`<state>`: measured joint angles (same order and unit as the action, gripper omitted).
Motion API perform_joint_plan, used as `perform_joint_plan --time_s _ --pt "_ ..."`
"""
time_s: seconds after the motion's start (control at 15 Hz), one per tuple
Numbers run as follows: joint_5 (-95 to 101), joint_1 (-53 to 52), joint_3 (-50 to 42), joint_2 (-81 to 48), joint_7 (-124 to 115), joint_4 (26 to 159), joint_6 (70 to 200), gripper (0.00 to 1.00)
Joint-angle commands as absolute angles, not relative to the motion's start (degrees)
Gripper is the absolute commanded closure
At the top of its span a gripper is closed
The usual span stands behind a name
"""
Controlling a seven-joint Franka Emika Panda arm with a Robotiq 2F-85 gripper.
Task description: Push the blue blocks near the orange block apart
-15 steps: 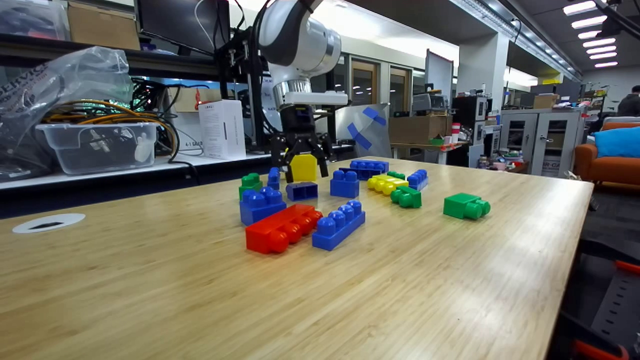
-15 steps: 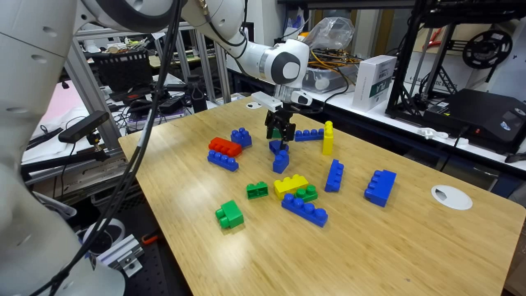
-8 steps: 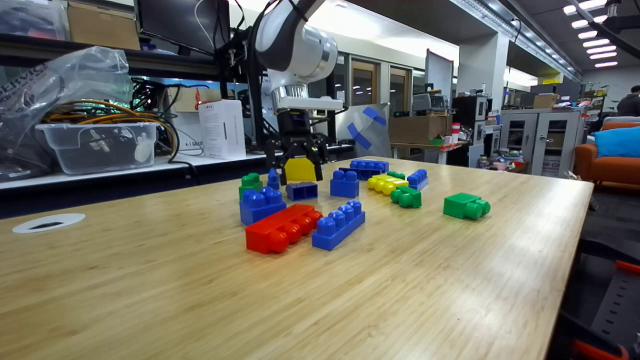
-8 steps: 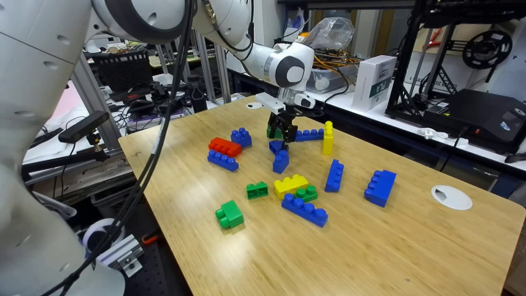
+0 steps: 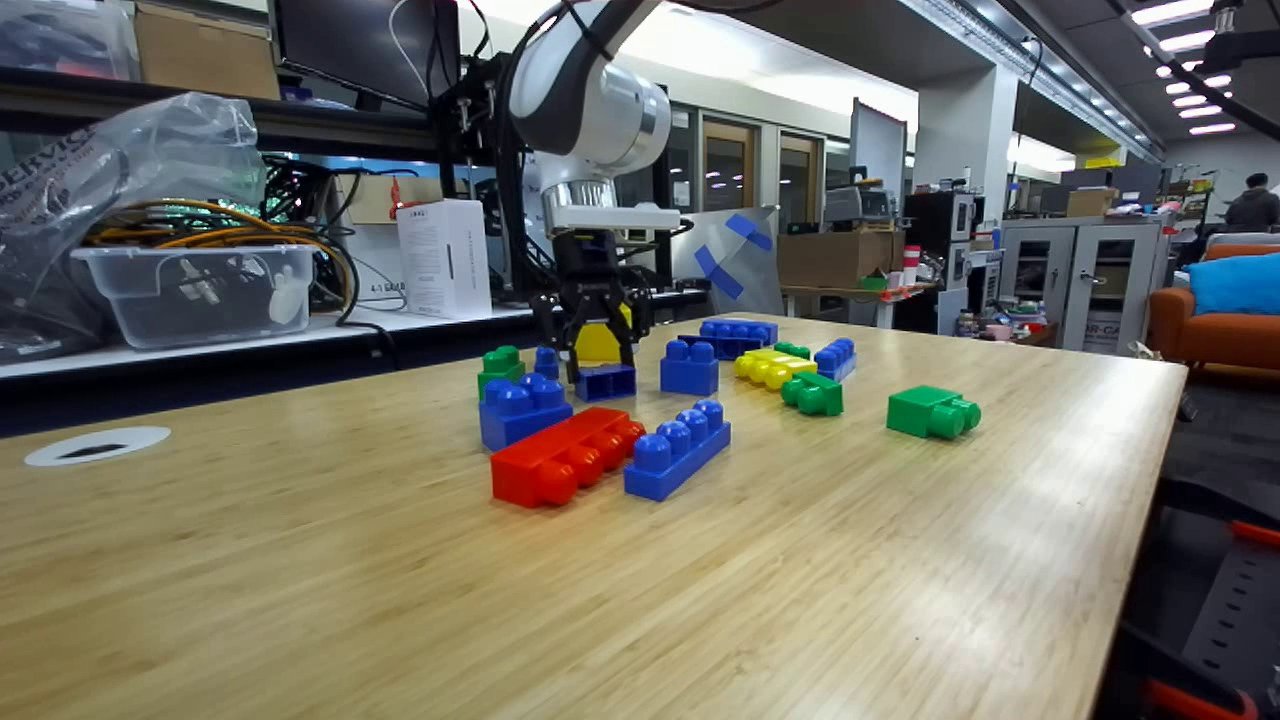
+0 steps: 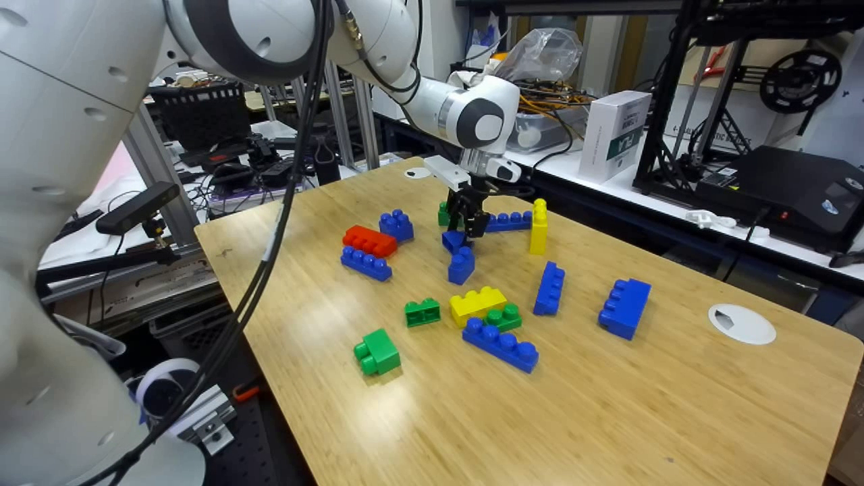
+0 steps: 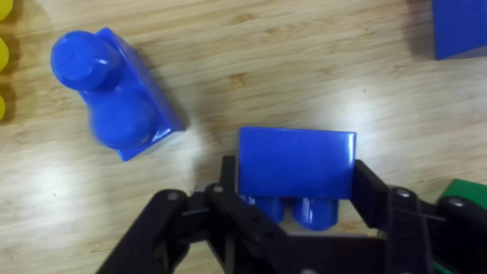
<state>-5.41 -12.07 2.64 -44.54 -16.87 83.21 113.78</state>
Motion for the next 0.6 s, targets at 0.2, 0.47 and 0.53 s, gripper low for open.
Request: perform_joint_plan --time_s 0.2,0.47,0.53 --pt "-4.7 -12.6 2.3 -44.2 -19.3 82.6 113.4 0.56" --pt "0.1 -15.1 0.3 -36.1 -23.3 90.8 120.0 0.56" --pt "2.0 -15.9 -0.2 -33.0 -24.5 94.0 122.0 0.56"
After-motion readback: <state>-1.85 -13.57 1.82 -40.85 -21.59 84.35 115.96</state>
